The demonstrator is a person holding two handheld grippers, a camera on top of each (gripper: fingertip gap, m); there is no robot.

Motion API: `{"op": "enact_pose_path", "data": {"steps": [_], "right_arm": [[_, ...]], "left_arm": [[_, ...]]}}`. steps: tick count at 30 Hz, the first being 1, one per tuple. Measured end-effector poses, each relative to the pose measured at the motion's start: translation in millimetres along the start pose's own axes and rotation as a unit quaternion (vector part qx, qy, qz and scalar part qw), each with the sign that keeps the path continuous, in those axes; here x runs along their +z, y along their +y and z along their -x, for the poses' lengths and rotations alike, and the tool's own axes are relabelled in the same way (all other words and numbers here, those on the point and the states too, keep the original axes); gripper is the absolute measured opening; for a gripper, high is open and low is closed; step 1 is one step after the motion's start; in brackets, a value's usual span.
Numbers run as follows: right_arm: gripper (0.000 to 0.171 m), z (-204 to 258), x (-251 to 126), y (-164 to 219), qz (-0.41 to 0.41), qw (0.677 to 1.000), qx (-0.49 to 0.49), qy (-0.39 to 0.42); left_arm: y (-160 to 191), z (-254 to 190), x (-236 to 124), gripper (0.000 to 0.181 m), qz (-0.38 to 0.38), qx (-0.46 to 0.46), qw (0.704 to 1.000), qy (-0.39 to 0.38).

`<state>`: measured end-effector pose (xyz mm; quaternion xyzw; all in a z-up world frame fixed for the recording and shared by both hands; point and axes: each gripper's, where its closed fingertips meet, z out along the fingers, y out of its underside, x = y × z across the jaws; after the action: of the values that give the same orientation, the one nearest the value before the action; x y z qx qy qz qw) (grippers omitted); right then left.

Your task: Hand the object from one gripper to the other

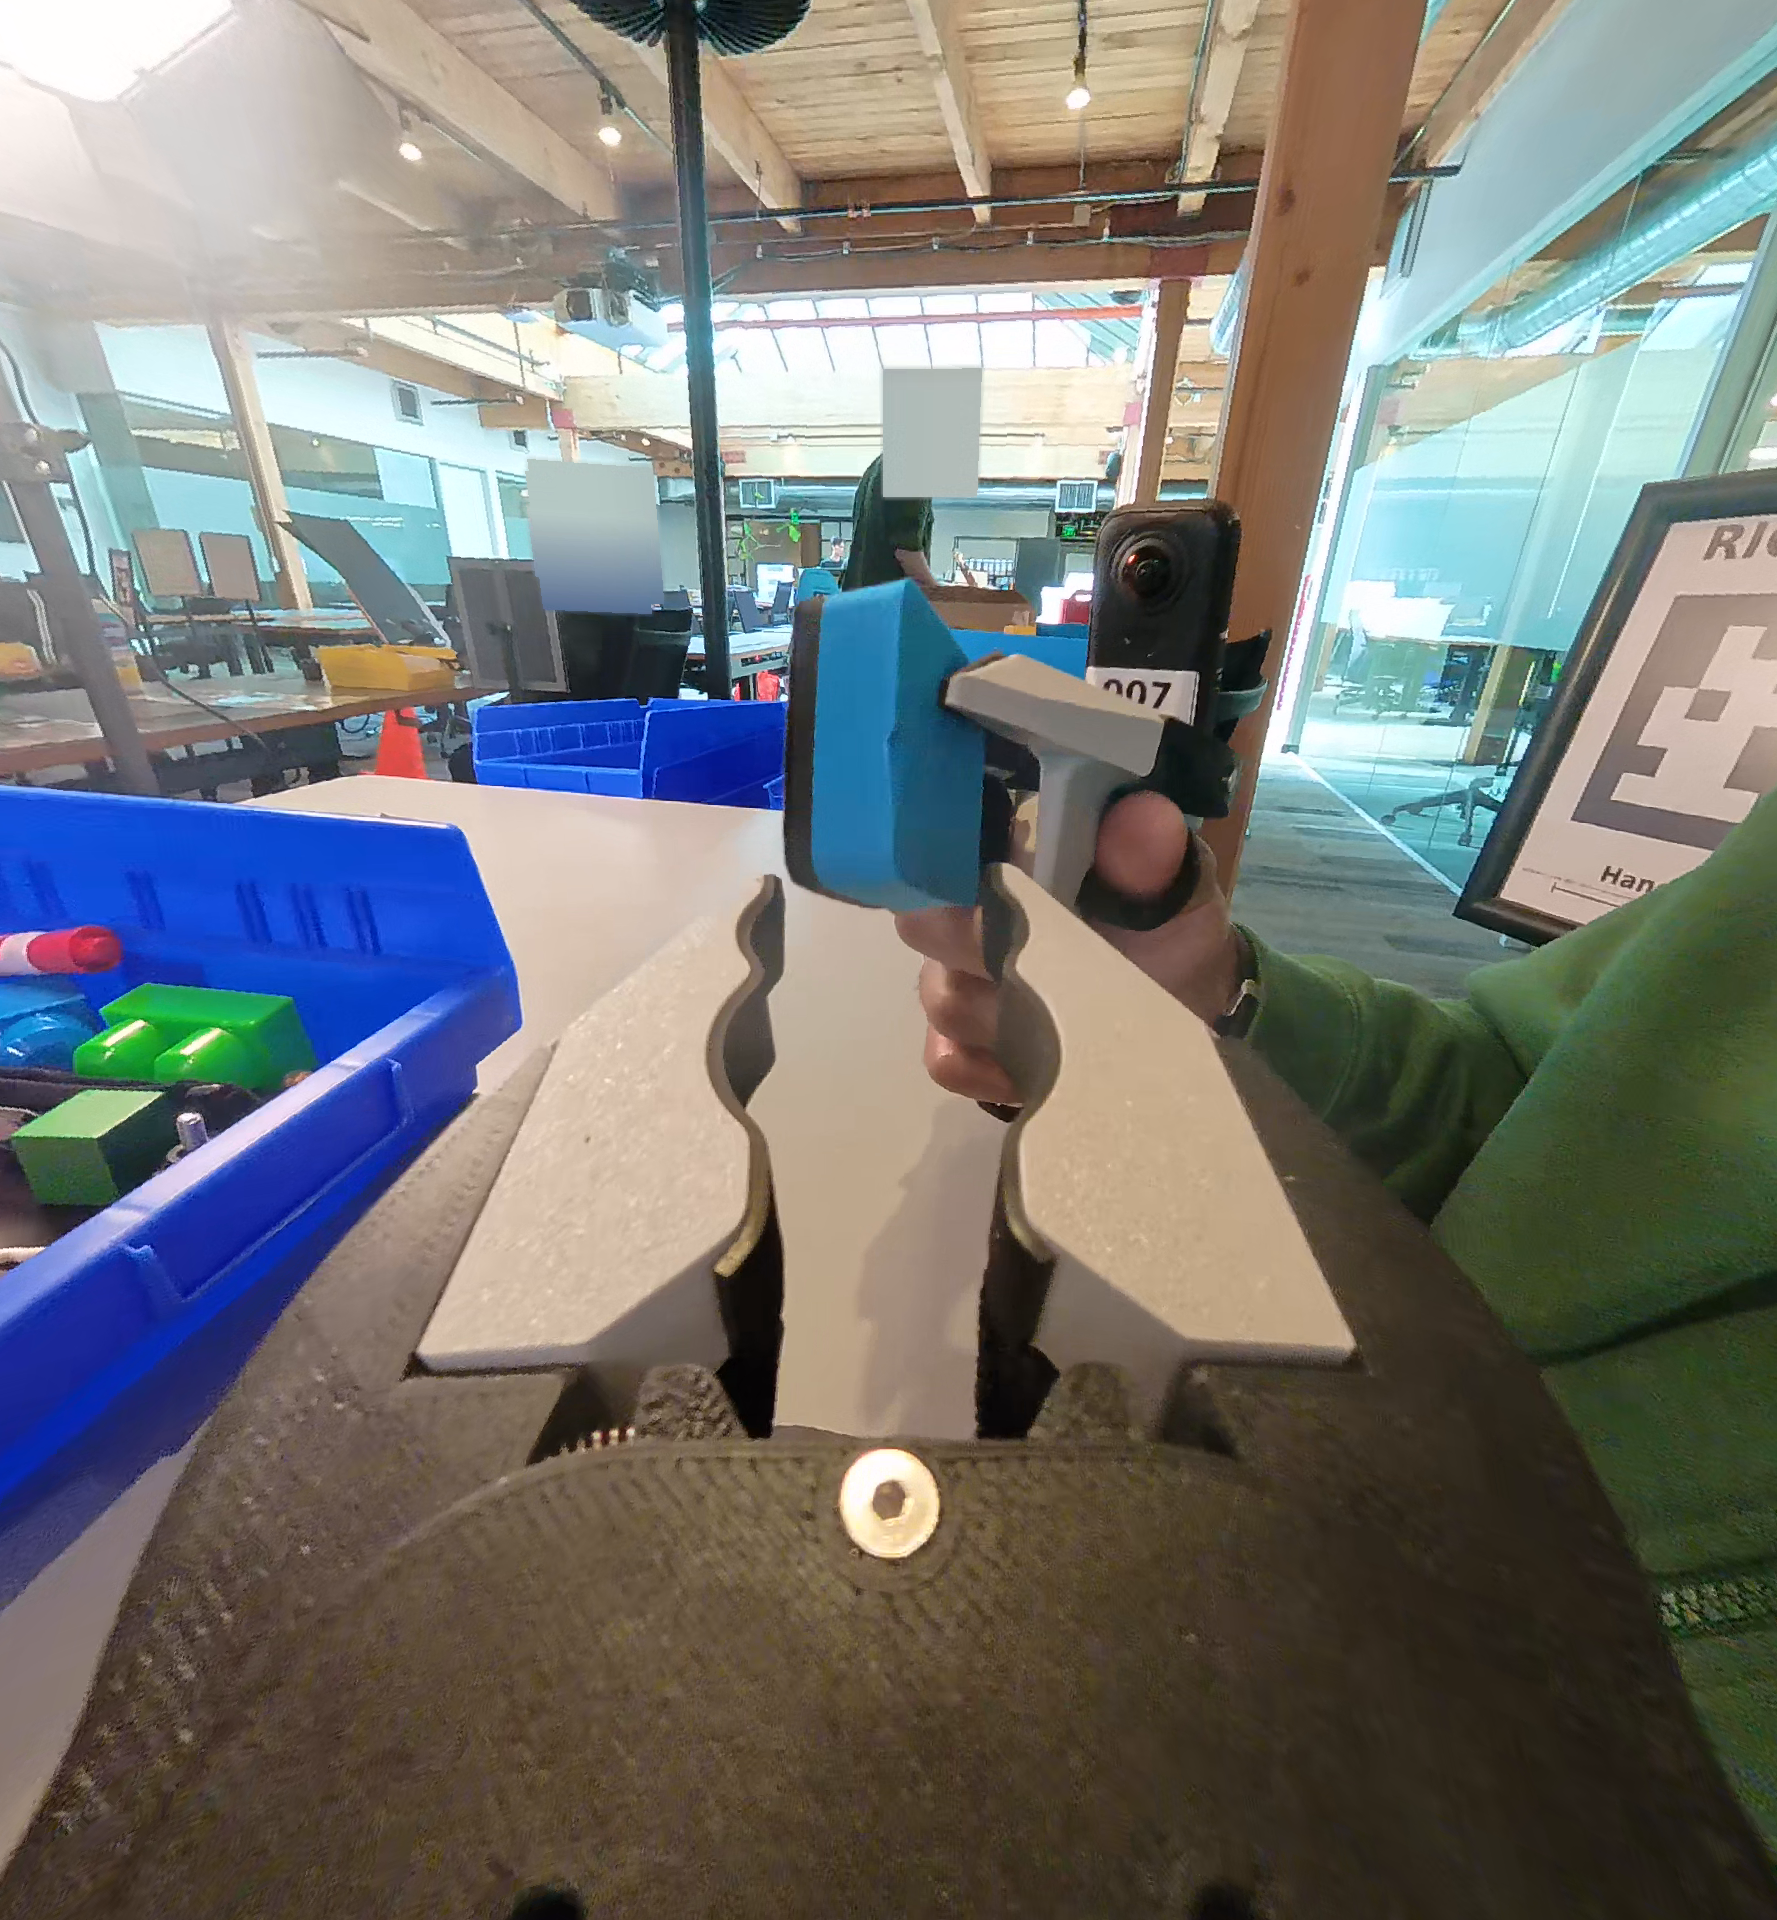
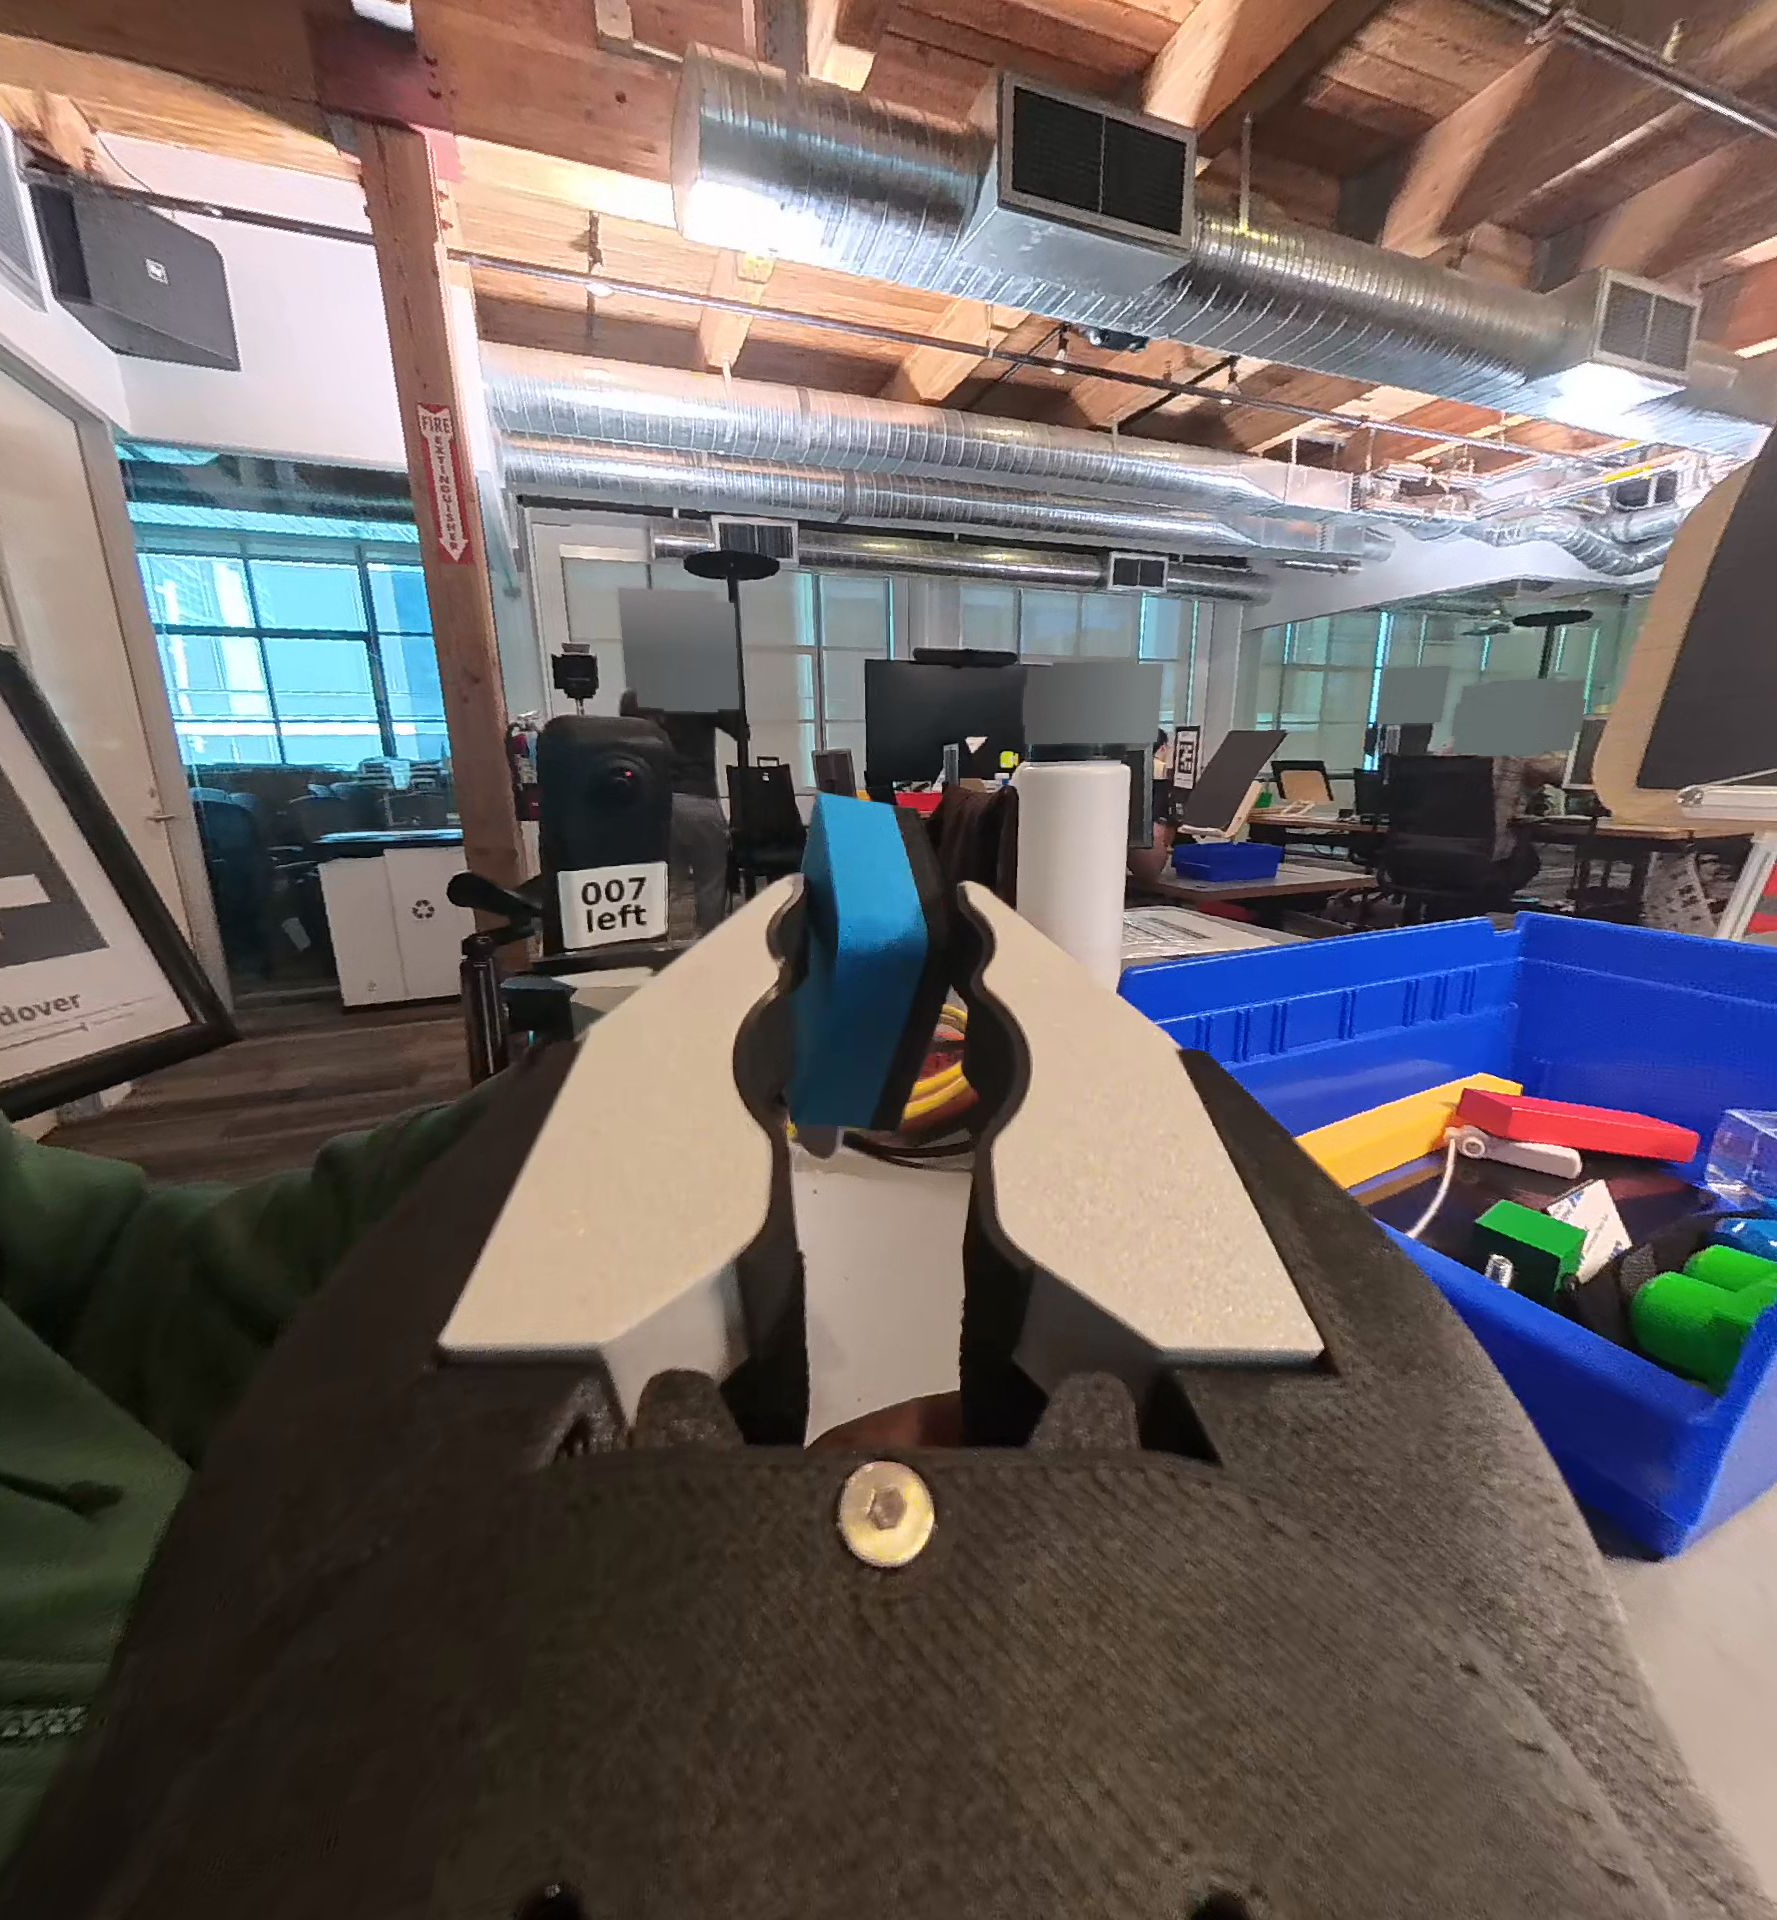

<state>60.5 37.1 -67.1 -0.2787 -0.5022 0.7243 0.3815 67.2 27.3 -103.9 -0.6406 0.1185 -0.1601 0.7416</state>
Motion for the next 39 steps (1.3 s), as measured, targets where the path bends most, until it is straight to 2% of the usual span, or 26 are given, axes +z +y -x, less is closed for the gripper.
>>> {"op": "enact_pose_path", "data": {"steps": [7,13,17,21,27,33,39], "right_arm": [[0.028,5,2,6,0.014,1.0,-0.012,-0.008],[0.042,-4,2,7,0.024,0.996,-0.077,0.04],[0.044,-11,3,14,0.047,0.991,-0.11,0.066],[0.043,-20,3,19,0.063,0.988,-0.113,0.09],[0.042,-26,3,29,0.095,0.974,-0.166,0.12],[0.045,-21,5,32,0.103,0.971,-0.188,0.109],[0.051,-15,9,51,0.146,0.962,-0.211,0.091]], "left_arm": [[-1,-1,-1,0.031,0.001,0.032,0.999,-0.006],[3,18,-1,0.025,0.031,0.146,0.984,-0.1],[9,32,-2,0.025,0.064,0.207,0.963,-0.158],[12,40,-4,0.024,0.081,0.217,0.955,-0.183],[26,57,-7,0.024,0.137,0.258,0.928,-0.234],[31,62,-10,0.023,0.153,0.252,0.923,-0.246],[36,62,-8,0.023,0.17,0.271,0.915,-0.246]]}}
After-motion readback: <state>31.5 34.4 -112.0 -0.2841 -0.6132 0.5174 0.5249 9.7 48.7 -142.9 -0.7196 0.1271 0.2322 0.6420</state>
